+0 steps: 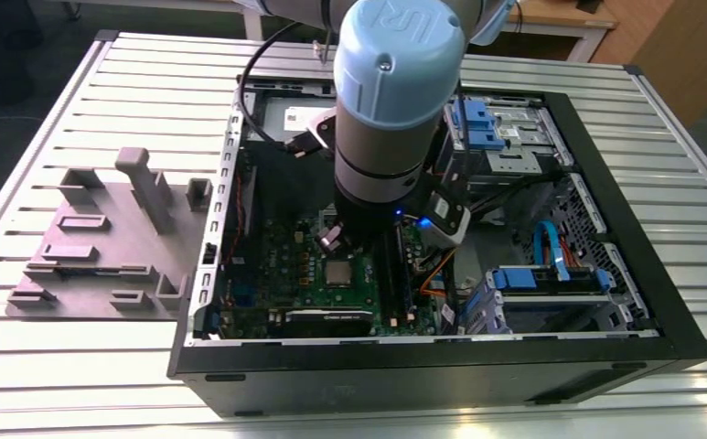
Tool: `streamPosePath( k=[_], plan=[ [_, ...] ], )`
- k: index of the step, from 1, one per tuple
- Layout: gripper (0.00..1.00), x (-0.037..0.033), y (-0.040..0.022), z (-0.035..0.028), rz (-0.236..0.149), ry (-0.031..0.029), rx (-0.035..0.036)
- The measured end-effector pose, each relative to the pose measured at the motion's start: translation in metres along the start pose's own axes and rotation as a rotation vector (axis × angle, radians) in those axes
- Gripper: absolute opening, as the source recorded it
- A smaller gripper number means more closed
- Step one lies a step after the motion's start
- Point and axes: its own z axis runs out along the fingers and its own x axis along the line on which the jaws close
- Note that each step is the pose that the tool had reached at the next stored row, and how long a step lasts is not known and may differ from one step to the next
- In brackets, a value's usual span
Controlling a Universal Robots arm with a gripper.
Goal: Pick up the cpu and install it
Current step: 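Close the cpu cover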
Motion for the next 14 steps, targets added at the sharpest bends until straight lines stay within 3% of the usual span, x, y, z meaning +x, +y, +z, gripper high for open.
streamPosePath(
  k=[6,14],
  plan=[
    [0.10,-0.0070,0.0098,0.0025,0.000,-0.0010,-0.0014],
    [0.10,-0.0125,0.0081,0.0052,0.003,-0.0009,-0.0005]
  ],
)
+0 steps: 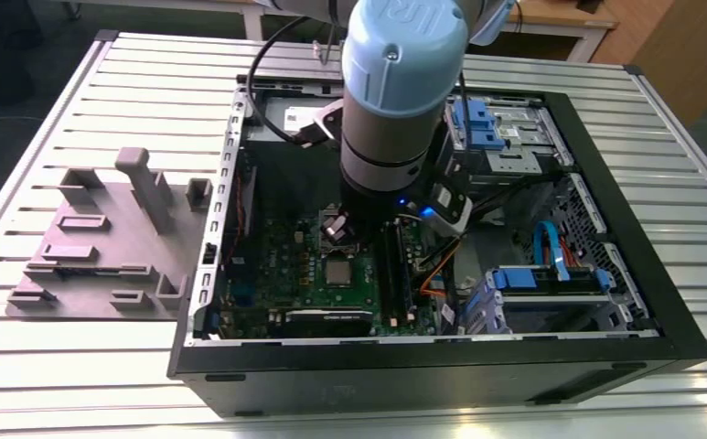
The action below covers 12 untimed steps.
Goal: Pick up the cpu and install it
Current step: 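Close the cpu cover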
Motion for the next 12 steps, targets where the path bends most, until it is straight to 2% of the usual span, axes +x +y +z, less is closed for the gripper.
streamPosePath(
  k=[5,12],
  plan=[
    [0.10,-0.0021,0.0031,0.0044,0.000,0.0001,0.0004],
    [0.10,-0.0003,0.0042,0.0070,0.000,0.0041,0.0063]
  ],
)
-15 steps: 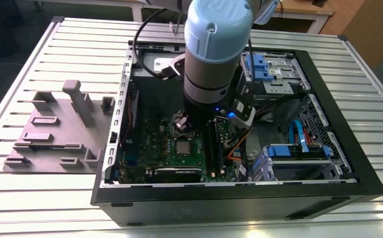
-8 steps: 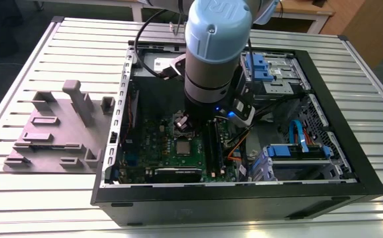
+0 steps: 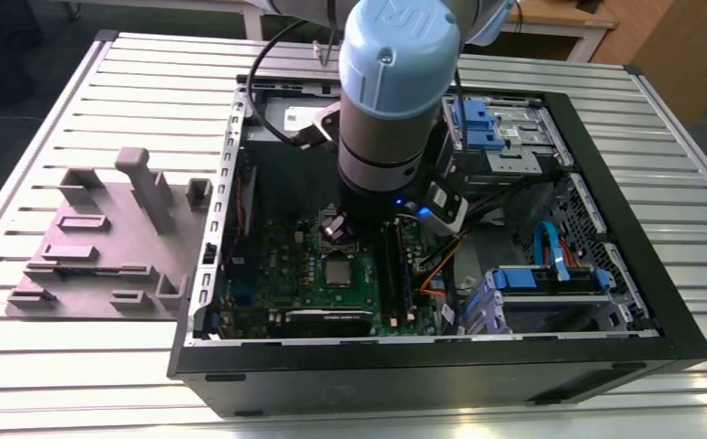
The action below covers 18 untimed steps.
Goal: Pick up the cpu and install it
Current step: 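Close the cpu cover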
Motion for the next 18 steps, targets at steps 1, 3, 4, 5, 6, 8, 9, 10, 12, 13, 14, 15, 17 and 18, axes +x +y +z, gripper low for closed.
streamPosePath(
  k=[1,3,4,5,6,8,9,10,12,13,14,15,17,18],
  plan=[
    [0.10,0.0005,0.0003,0.0002,0.000,0.0001,0.0003],
    [0.10,0.0014,0.0009,0.0004,0.000,0.0003,0.0006],
    [0.10,0.0019,0.0013,0.0005,0.000,0.0002,0.0007],
    [0.10,0.0024,0.0016,0.0005,0.000,0.0003,0.0008],
    [0.10,0.0029,0.0019,0.0005,0.000,0.0000,0.0009],
    [0.10,0.0041,0.0027,0.0004,0.000,0.0001,0.0013],
    [0.10,0.0045,0.0029,0.0003,-0.001,0.0000,0.0017],
    [0.10,0.0048,0.0031,0.0001,-0.001,-0.0002,0.0019],
    [0.10,0.0048,0.0031,-0.0006,-0.001,-0.0003,0.0019],
    [0.10,0.0048,0.0031,-0.0013,-0.001,-0.0001,0.0020],
    [0.10,0.0048,0.0032,-0.0021,-0.001,-0.0002,0.0020],
    [0.10,0.0047,0.0033,-0.0031,-0.001,-0.0002,0.0019],
    [0.10,0.0046,0.0034,-0.0053,-0.001,-0.0001,0.0020],
    [0.10,0.0046,0.0032,-0.0063,-0.002,-0.0001,0.0020]
  ],
)
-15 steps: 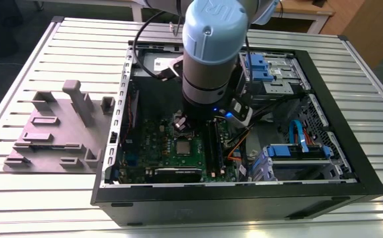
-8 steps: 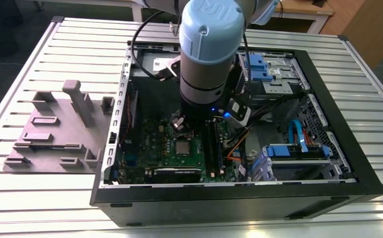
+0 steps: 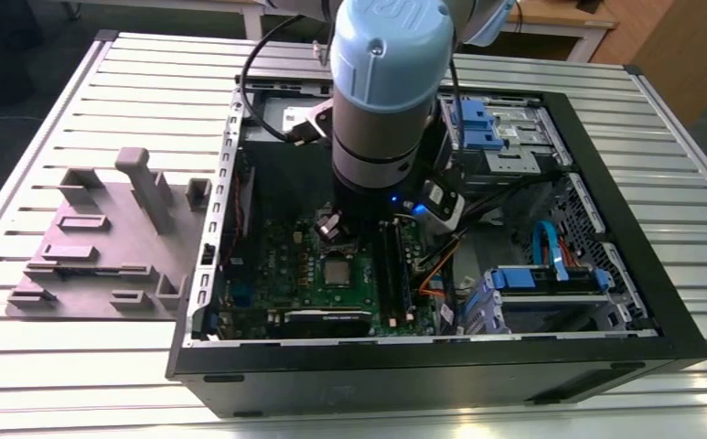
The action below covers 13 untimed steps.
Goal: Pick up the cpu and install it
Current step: 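Close the cpu cover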
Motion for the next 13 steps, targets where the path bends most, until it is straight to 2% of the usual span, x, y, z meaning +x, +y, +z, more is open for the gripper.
streamPosePath(
  k=[13],
  plan=[
    [0.10,0.0005,-0.0019,-0.0133,0.000,0.0000,-0.0001]
  ],
)
